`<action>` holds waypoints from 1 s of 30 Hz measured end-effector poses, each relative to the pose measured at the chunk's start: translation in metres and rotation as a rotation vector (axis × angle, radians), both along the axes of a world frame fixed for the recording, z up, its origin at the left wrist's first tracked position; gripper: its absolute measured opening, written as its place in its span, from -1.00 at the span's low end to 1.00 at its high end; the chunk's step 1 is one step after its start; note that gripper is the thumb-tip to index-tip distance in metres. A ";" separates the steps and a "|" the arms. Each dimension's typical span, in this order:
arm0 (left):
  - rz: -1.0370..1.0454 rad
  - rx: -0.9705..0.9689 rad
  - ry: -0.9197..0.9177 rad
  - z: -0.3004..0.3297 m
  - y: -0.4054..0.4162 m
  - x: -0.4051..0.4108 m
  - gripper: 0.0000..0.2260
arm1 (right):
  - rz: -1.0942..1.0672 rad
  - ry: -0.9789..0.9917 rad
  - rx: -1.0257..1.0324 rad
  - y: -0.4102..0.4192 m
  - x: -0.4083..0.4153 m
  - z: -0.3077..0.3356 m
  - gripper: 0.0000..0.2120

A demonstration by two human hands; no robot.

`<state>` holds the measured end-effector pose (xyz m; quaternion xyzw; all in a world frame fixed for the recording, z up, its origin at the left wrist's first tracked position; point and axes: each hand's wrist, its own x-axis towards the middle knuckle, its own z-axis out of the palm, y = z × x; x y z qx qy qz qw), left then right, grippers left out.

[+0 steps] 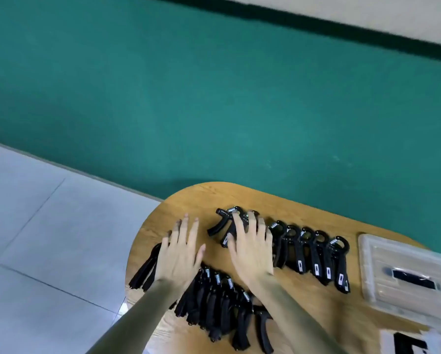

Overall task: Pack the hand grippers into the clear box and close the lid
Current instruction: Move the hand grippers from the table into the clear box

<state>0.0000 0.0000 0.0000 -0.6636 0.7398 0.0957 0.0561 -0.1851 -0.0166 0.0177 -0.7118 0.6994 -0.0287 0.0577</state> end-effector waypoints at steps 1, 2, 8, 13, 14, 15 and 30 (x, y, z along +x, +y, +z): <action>0.022 0.030 0.003 -0.012 -0.002 0.004 -0.39 | 0.004 -0.008 0.032 -0.005 0.005 -0.010 -0.48; 0.040 0.031 0.016 -0.023 -0.003 0.009 -0.39 | -0.006 -0.009 0.023 -0.009 0.010 -0.022 -0.48; 0.035 -0.026 0.043 -0.092 -0.003 0.042 -0.38 | 0.012 0.016 0.064 -0.027 0.028 -0.089 -0.44; 0.060 0.016 0.057 -0.131 -0.006 0.056 -0.36 | -0.002 0.025 0.094 -0.044 0.042 -0.132 -0.40; 0.062 0.025 0.058 -0.137 -0.005 0.059 -0.36 | -0.008 0.029 0.102 -0.045 0.044 -0.140 -0.39; 0.068 0.040 0.056 -0.142 -0.003 0.061 -0.36 | -0.014 0.025 0.110 -0.048 0.047 -0.147 -0.39; 0.083 0.143 0.148 -0.150 0.019 0.095 -0.30 | -0.140 0.020 0.154 -0.079 0.063 -0.182 -0.30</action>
